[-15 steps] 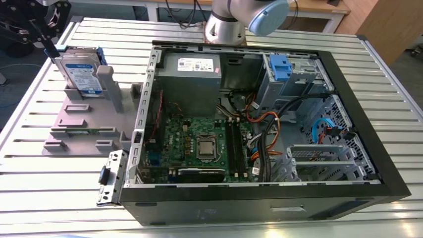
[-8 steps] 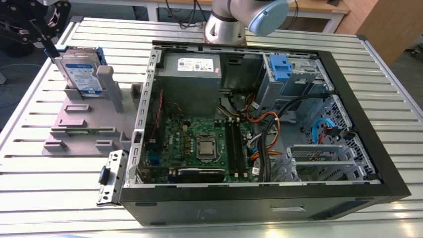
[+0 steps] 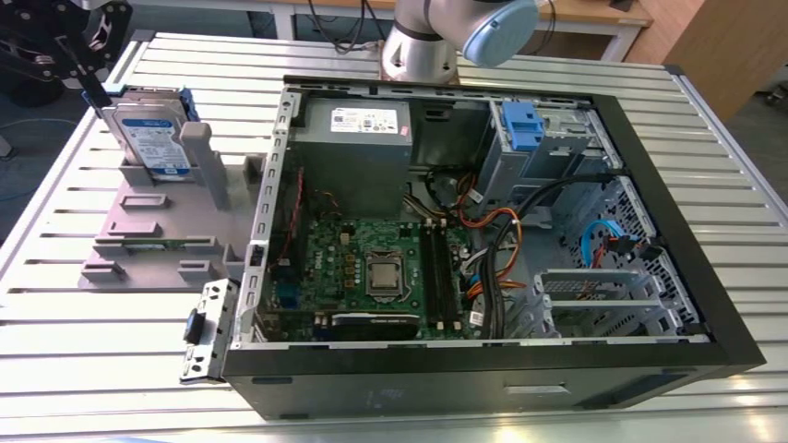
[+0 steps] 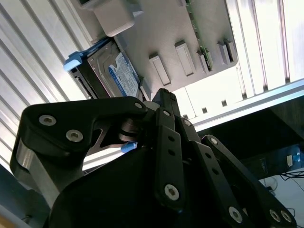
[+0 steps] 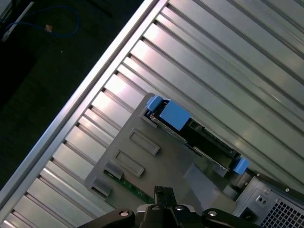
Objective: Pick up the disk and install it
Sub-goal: 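Pick up the disk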
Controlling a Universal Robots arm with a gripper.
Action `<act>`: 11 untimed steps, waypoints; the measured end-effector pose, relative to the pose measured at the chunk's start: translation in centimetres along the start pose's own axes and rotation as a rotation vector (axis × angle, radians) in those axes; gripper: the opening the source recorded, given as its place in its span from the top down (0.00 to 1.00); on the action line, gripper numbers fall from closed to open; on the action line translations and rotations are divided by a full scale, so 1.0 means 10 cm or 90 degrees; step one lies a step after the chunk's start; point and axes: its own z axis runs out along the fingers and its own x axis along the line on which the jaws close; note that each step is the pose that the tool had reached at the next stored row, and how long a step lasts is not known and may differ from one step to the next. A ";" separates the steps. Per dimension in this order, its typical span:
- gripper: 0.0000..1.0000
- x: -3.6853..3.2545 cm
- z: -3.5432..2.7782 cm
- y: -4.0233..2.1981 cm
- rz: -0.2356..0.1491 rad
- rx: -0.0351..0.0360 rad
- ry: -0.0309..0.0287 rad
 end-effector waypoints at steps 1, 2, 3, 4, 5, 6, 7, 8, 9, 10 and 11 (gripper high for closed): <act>0.89 0.000 0.000 0.000 -0.001 0.0000 0.0000; 0.89 0.000 0.000 0.000 -0.002 -0.0001 0.0000; 0.89 0.000 0.000 0.000 -0.003 -0.0001 0.0000; 0.89 0.000 0.000 0.000 -0.004 -0.0001 0.0000; 0.89 0.000 0.000 0.000 -0.005 -0.0001 0.0000; 0.89 0.000 0.000 0.000 -0.006 -0.0002 0.0000; 0.89 0.000 0.000 0.000 -0.007 -0.0002 0.0000; 0.89 0.000 0.000 0.000 -0.008 -0.0002 0.0000; 0.89 0.000 0.000 0.000 -0.009 -0.0002 0.0000; 0.89 0.000 0.000 0.000 -0.010 -0.0003 0.0000; 0.89 0.000 0.000 0.000 -0.011 -0.0003 0.0000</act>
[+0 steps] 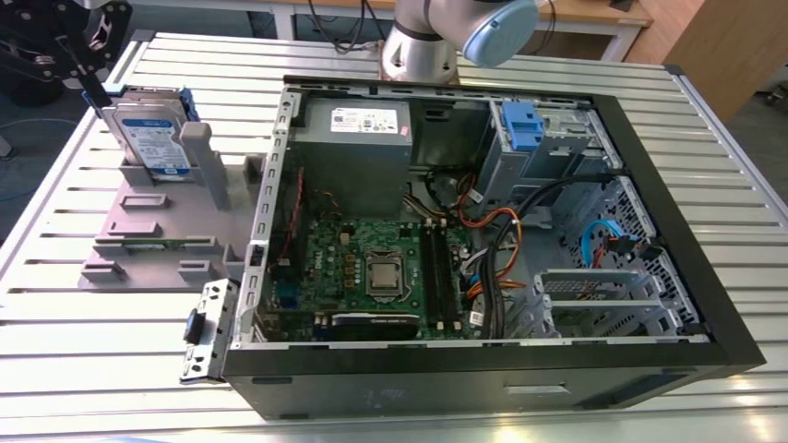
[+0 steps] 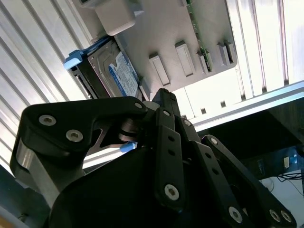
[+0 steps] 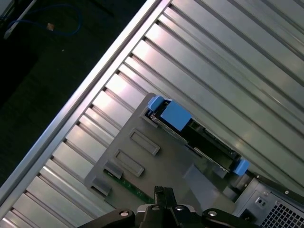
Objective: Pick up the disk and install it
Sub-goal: 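Pick up the disk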
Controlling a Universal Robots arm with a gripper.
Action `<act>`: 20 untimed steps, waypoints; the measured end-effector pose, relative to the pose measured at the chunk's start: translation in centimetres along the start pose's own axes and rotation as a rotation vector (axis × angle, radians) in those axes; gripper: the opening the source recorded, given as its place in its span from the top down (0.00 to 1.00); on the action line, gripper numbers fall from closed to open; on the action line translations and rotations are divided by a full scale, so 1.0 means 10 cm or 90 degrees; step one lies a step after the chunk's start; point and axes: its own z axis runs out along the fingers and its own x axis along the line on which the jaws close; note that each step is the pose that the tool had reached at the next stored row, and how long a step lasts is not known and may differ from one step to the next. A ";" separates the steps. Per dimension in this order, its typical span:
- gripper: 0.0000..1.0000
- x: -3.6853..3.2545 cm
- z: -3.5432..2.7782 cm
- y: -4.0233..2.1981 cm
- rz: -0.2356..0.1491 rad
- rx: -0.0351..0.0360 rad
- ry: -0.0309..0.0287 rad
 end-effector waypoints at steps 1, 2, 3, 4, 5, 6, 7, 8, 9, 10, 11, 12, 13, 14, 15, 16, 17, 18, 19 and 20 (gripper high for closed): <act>0.89 0.000 0.000 0.000 -0.001 0.0000 0.0001; 0.89 0.000 0.000 0.000 -0.002 -0.0001 0.0000; 0.89 0.000 0.000 0.000 -0.003 -0.0001 0.0000; 0.89 0.000 0.000 0.000 -0.004 -0.0001 0.0000; 0.89 0.000 0.000 0.000 -0.005 -0.0002 0.0000; 0.89 0.000 0.000 0.000 -0.006 -0.0002 0.0000; 0.89 0.000 0.000 0.000 -0.007 -0.0002 0.0000; 0.89 0.000 0.000 0.000 -0.008 -0.0002 0.0000; 0.89 0.000 0.000 0.000 -0.009 -0.0002 0.0000; 0.89 0.000 0.000 0.000 -0.010 -0.0003 0.0000; 0.89 0.000 0.000 0.000 -0.010 -0.0003 0.0000; 0.89 0.000 0.000 0.000 -0.011 -0.0003 0.0000; 0.89 0.000 0.000 0.000 -0.012 -0.0003 0.0000; 0.89 0.000 0.000 0.000 -0.013 -0.0004 0.0000; 0.89 0.000 0.000 0.000 -0.014 -0.0004 0.0000; 0.89 0.000 0.000 0.000 -0.015 -0.0004 0.0000; 0.89 0.000 0.000 0.000 -0.016 -0.0004 0.0000; 0.89 0.000 0.000 0.000 -0.016 -0.0005 0.0000; 0.89 0.000 0.000 0.000 -0.017 -0.0005 0.0000; 0.89 0.000 0.000 0.000 -0.018 -0.0005 0.0000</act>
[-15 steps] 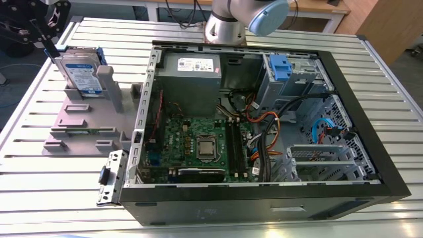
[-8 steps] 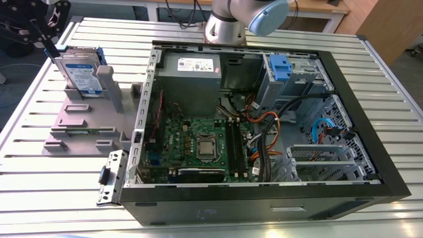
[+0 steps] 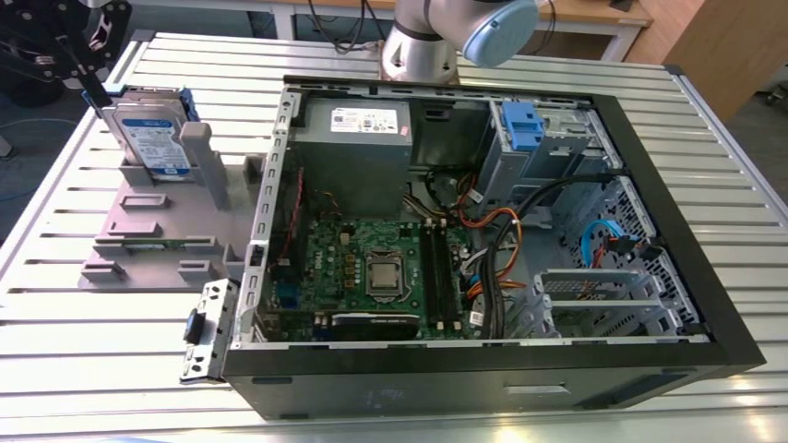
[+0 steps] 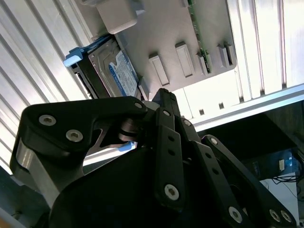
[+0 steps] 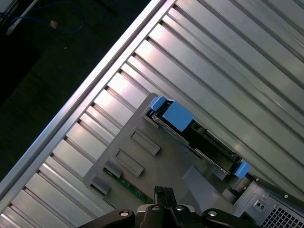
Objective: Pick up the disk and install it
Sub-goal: 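Pick up the disk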
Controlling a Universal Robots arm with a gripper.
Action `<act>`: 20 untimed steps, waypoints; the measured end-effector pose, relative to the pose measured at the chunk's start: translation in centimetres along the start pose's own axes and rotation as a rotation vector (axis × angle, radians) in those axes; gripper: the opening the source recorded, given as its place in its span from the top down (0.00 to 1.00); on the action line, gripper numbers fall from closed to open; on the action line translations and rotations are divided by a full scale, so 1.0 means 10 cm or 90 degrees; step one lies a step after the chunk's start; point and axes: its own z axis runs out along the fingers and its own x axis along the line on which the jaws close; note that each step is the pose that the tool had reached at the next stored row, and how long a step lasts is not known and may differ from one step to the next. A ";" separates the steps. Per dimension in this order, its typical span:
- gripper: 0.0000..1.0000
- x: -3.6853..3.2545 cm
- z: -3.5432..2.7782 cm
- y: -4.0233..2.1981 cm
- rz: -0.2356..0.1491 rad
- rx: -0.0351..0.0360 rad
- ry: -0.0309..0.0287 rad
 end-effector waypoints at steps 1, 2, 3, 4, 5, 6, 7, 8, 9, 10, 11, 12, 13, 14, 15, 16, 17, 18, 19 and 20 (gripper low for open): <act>0.89 0.000 0.000 0.000 -0.001 0.0000 0.0000; 0.89 0.000 0.000 0.000 -0.002 0.0000 0.0000; 0.89 0.000 0.000 0.000 -0.002 -0.0001 0.0000; 0.89 0.000 0.000 0.000 -0.003 -0.0001 0.0000; 0.89 0.000 0.000 0.000 -0.004 -0.0001 0.0000; 0.89 0.000 0.000 0.000 -0.004 -0.0001 0.0000; 0.89 0.000 0.000 0.000 -0.005 -0.0001 0.0000; 0.89 0.000 0.000 0.000 -0.006 -0.0002 0.0000; 0.89 0.000 0.000 0.000 -0.007 -0.0002 0.0000; 0.89 0.000 0.000 0.000 -0.007 -0.0002 0.0000; 0.89 0.000 0.000 0.000 -0.008 -0.0002 0.0000; 0.89 0.000 0.000 0.000 -0.009 -0.0002 0.0000; 0.89 0.000 0.000 0.000 -0.009 -0.0003 0.0000; 0.89 0.000 0.000 0.000 -0.010 -0.0003 0.0000; 0.89 0.000 0.000 0.000 -0.011 -0.0003 0.0000; 0.89 0.000 0.000 0.000 -0.012 -0.0003 0.0000; 0.89 0.000 0.000 0.000 -0.012 -0.0003 0.0000; 0.89 0.000 0.000 0.000 -0.013 -0.0004 0.0000; 0.89 0.000 0.000 0.000 -0.014 -0.0004 0.0000; 0.89 0.000 0.000 0.000 -0.015 -0.0004 0.0000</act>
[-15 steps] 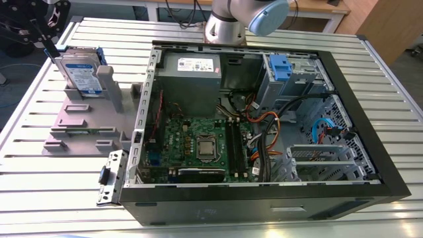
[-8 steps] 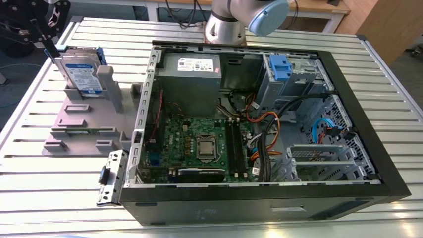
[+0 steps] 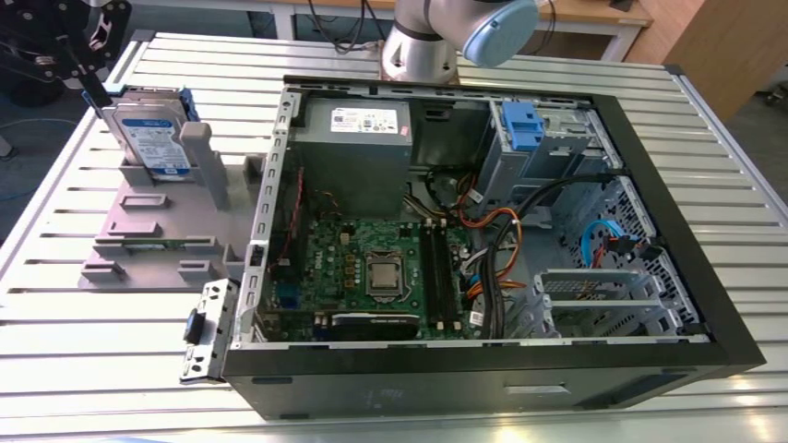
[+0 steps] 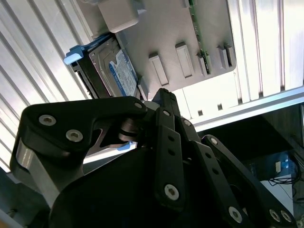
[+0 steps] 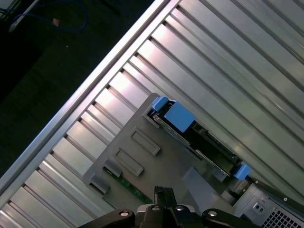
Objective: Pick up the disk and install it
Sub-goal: 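Pick up the disk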
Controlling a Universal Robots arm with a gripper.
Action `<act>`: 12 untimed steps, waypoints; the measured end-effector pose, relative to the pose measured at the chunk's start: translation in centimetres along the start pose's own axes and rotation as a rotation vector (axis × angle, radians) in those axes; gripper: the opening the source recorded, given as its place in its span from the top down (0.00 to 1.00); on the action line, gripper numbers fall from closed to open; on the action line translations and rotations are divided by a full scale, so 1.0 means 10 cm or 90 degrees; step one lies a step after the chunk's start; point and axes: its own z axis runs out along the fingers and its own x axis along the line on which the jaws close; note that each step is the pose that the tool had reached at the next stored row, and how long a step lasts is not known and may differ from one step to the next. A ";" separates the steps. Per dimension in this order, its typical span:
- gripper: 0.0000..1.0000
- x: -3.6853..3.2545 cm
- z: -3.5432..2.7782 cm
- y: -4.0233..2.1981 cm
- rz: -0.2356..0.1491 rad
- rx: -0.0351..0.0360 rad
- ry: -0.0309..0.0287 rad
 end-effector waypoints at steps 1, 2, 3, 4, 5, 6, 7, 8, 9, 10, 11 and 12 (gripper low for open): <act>0.89 0.000 0.000 0.000 -0.001 0.0000 0.0000; 0.89 0.000 0.000 0.000 -0.002 -0.0001 0.0000; 0.89 0.000 0.000 0.000 -0.002 -0.0001 0.0000; 0.89 0.000 0.000 0.000 -0.003 -0.0001 0.0000; 0.89 0.000 0.000 0.000 -0.004 -0.0001 0.0000; 0.89 0.000 0.000 0.000 -0.005 -0.0001 0.0000; 0.89 0.000 0.000 0.000 -0.006 -0.0002 0.0000; 0.89 0.000 0.000 0.000 -0.006 -0.0002 0.0000; 0.89 0.000 0.000 0.000 -0.007 -0.0002 0.0000; 0.89 0.000 0.000 0.000 -0.008 -0.0002 -0.0001; 0.89 0.000 0.000 0.000 -0.009 -0.0002 -0.0001; 0.89 0.000 0.000 0.000 -0.010 -0.0003 0.0000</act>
